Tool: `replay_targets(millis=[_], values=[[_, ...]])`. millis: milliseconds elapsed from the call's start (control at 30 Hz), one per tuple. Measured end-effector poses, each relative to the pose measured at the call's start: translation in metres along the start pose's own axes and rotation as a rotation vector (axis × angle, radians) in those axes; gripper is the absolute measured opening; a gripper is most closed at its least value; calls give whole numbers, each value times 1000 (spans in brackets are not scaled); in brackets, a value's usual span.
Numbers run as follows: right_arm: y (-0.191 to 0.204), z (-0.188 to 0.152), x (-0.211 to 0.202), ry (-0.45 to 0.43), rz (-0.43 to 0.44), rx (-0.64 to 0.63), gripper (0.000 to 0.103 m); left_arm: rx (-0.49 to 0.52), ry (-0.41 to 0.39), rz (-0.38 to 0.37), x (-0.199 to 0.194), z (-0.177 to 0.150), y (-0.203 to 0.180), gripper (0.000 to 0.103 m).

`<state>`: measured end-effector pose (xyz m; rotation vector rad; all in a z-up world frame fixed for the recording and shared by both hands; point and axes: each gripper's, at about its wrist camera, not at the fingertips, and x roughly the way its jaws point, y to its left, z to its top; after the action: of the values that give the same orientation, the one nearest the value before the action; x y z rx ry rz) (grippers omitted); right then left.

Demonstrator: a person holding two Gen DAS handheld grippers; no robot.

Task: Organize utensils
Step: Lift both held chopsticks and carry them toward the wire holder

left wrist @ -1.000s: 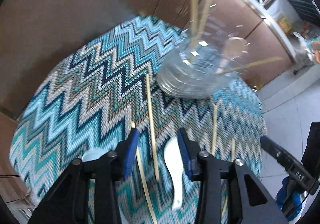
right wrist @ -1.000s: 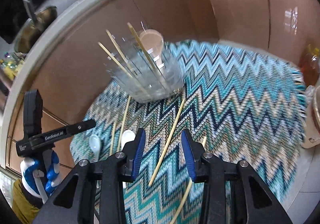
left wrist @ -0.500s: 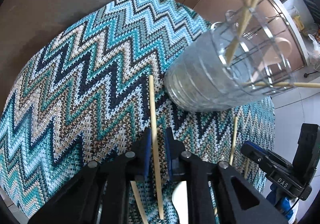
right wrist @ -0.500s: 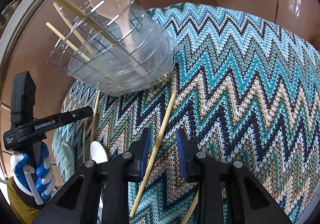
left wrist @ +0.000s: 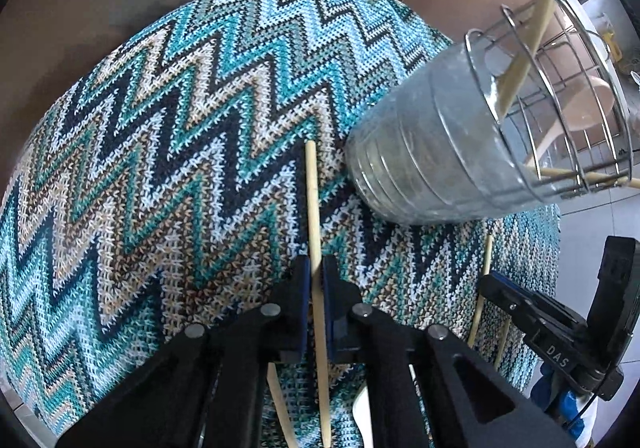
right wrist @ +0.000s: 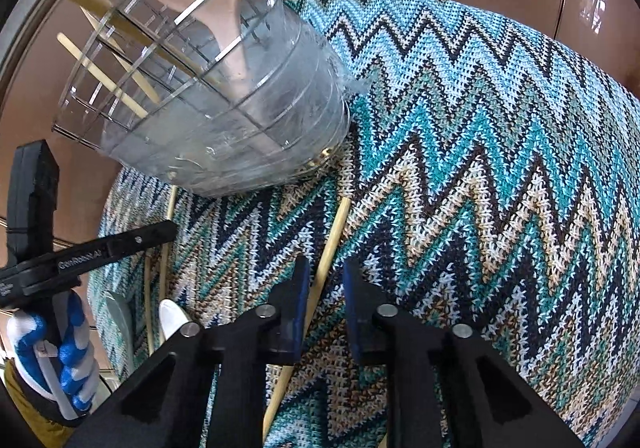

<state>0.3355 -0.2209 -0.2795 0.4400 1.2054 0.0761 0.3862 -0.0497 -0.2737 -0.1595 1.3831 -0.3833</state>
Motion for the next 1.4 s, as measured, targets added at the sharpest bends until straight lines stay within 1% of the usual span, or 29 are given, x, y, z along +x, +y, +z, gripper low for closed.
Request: replay_targets(millis=[67, 200, 333, 500, 633, 700, 767, 900, 967, 1067, 1200, 1400], values=[[3, 1, 5, 0, -6, 1, 10, -3, -4, 5, 2, 2, -1, 5], [1, -1, 3, -5, 9, 16, 9, -29, -20, -4, 0, -2, 2, 5], [-11, -12, -19, -34, 46, 18, 8, -56, -71, -44, -15, -7, 7, 5], [-6, -26, -59, -124, 102, -18, 7, -55, -157, -76, -46, -23, 5, 5], [1, -41, -86, -190, 115, -48, 7, -37, -246, -88, -80, -43, 1, 5], [4, -53, -103, -228, 123, -63, 6, -22, -295, -103, -99, -56, -2, 5], [10, -67, -120, -262, 125, -71, 6, -6, -335, -98, -114, -67, -10, 5], [21, -91, -152, -325, 122, -98, 6, 15, -418, -114, -149, -95, -20, 5], [26, -105, -168, -354, 124, -114, 5, 28, -458, -107, -165, -108, -26, 5], [40, -124, -186, -389, 129, -130, 5, 55, -524, -68, -192, -132, -36, 5], [51, -152, -216, -446, 139, -161, 5, 69, -584, -65, -221, -157, -44, 5], [65, -178, -260, -531, 152, -204, 5, 91, -689, -47, -265, -186, -54, 5]])
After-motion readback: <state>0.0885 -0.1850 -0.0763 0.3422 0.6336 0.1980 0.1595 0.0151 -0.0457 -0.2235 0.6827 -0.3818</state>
